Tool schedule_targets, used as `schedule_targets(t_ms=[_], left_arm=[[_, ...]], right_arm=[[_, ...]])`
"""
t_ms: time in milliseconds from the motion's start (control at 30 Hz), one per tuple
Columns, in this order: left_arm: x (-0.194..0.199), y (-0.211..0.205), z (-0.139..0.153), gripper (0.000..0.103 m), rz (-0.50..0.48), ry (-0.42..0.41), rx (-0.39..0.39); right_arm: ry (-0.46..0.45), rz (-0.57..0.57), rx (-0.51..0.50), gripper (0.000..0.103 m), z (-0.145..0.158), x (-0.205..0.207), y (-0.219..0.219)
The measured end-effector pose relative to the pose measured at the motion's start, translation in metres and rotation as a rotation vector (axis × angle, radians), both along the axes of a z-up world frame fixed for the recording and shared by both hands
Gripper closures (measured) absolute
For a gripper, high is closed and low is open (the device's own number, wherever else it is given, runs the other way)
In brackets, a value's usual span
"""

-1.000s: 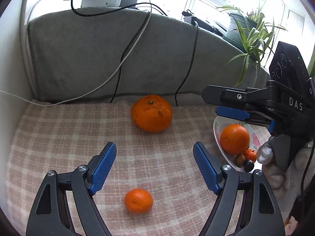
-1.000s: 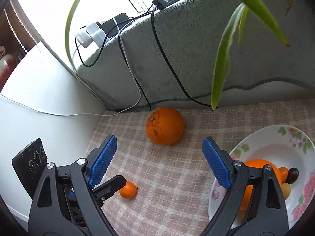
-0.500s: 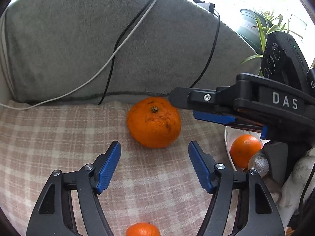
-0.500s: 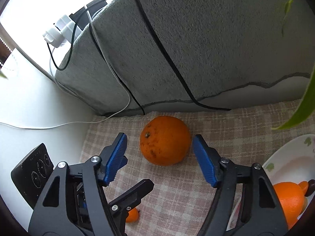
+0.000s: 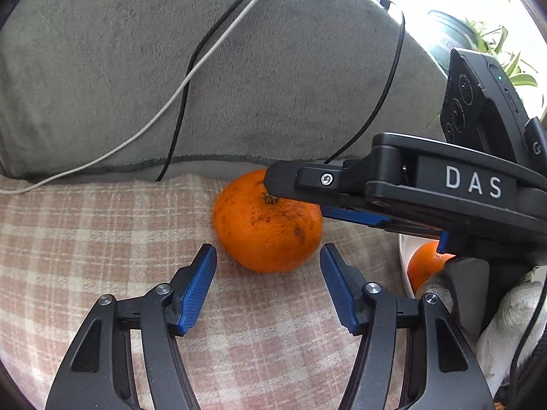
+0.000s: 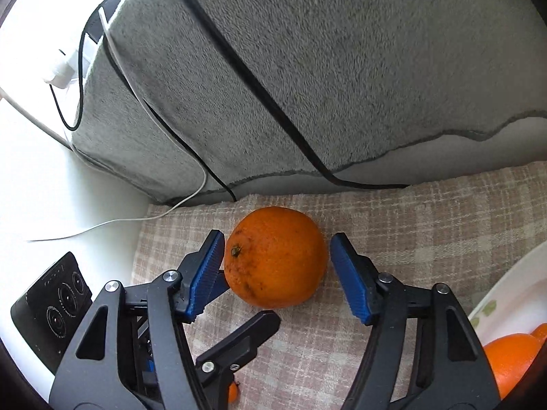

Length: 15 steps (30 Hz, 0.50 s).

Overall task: Organize fruits
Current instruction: 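Close both grippers around the large orange from opposite sides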

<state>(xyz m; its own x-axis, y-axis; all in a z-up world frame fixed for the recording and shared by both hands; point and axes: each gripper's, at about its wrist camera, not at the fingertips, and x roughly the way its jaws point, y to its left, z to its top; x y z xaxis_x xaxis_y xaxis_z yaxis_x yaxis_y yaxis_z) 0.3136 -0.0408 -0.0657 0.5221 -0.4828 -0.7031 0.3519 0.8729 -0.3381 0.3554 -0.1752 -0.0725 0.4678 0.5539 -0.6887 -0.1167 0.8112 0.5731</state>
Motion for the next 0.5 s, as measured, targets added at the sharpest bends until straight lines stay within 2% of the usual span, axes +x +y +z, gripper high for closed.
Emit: schedule_targets(t_ms=[200,433,500], left_arm=[[0.012,-0.014,-0.009,0.045,-0.011,0.01,-0.01],[0.013,-0.016,-0.005,0.047,-0.018,-0.005,0.013],[0.004,-0.016,0.005,0.047,-0.017,-0.006,0.013]], right_arm=[[0.018,0.001,0.011,0.036,-0.007,0.004,0.002],[0.016,-0.005,0.041,0.039,-0.008,0.001,-0.008],[0.013,-0.008,0.043,0.04,-0.008,0.0,-0.009]])
